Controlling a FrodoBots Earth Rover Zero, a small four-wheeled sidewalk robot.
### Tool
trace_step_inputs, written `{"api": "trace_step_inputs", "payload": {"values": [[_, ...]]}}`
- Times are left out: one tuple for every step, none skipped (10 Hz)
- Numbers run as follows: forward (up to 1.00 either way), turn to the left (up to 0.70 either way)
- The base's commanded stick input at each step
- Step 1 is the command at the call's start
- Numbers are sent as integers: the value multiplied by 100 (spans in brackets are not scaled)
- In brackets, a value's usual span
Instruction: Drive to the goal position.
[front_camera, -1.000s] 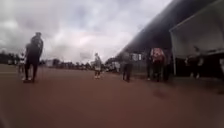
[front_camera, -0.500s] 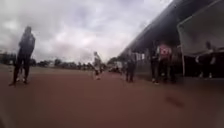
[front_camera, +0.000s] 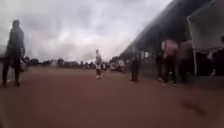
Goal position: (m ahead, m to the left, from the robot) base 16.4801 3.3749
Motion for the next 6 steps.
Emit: {"api": "trace_step_inputs", "payload": {"values": [[100, 0], [100, 0], [100, 0], [100, 0], [100, 0], [100, 0]]}}
